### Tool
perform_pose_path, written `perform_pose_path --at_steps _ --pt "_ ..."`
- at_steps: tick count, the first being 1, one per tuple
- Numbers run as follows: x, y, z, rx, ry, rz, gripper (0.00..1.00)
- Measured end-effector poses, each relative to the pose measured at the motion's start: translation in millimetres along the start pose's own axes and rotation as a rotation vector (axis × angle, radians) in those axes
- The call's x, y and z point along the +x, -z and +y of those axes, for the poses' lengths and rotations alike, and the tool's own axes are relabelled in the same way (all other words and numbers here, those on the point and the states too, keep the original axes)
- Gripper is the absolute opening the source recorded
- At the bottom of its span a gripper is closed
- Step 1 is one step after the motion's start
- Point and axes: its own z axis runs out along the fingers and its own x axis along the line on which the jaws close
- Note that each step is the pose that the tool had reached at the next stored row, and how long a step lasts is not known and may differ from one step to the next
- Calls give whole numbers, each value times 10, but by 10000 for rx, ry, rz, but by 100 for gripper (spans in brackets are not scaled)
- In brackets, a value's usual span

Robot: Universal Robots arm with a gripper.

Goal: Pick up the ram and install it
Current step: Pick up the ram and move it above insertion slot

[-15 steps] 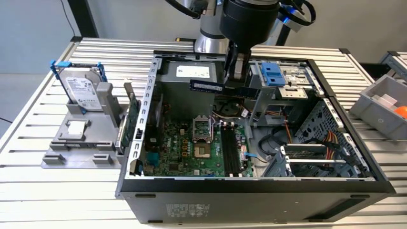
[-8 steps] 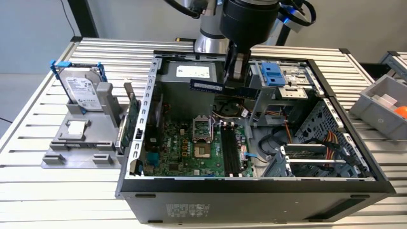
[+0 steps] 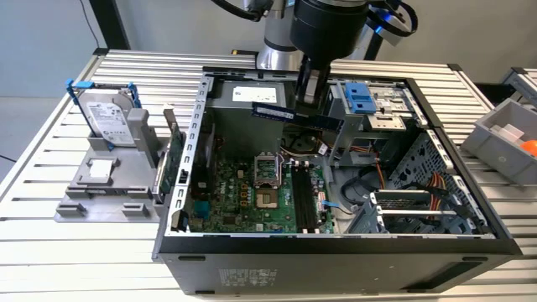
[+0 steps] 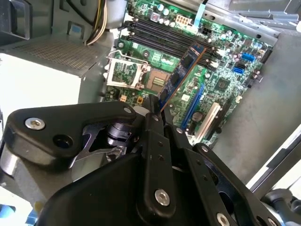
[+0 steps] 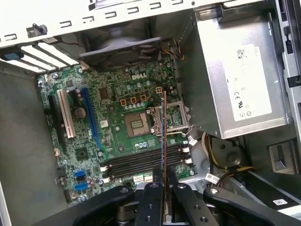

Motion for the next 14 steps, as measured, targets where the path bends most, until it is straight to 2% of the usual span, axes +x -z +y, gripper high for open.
perform_pose_path --at_steps 14 --pt "-3 0 -11 0 -498 -11 0"
